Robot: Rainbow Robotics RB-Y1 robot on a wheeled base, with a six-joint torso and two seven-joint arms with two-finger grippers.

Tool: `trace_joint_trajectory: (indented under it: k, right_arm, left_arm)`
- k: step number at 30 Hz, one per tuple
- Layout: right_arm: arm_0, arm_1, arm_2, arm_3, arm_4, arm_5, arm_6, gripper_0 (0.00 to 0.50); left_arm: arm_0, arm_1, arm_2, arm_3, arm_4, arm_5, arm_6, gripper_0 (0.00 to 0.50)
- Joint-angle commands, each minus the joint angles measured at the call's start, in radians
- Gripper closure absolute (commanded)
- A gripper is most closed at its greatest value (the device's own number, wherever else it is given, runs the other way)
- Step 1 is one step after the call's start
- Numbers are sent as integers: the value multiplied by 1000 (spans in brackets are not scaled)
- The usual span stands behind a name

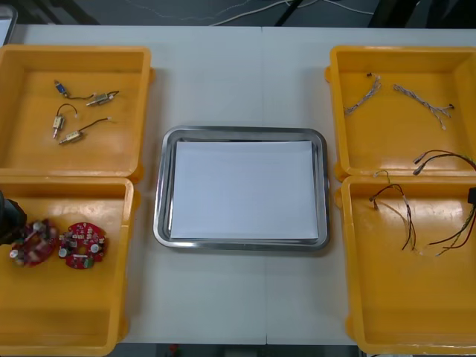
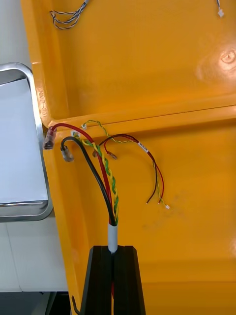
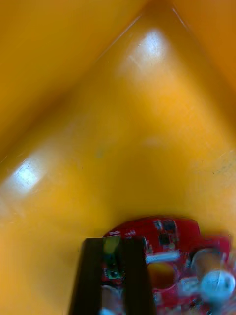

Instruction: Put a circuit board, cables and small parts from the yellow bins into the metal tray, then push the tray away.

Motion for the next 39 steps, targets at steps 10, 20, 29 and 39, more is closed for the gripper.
trace_joint_trajectory:
  k: [10,20,29,39]
  right_arm:
    - [-28,-47,-4,-25,-36,3,18,500]
    - [-120,-78,116,-22,19,3,22,500]
    - [-181,-108,225,12,79,3,19,500]
    - [-211,-110,232,61,59,3,24,500]
  left_arm:
    - [-30,-3,20,-27,14,7,16,500]
    - [-29,75,22,-114,97,129,-13,500]
    - [-29,158,20,-194,179,198,-24,500]
    - [-29,194,-7,-366,234,198,-52,500]
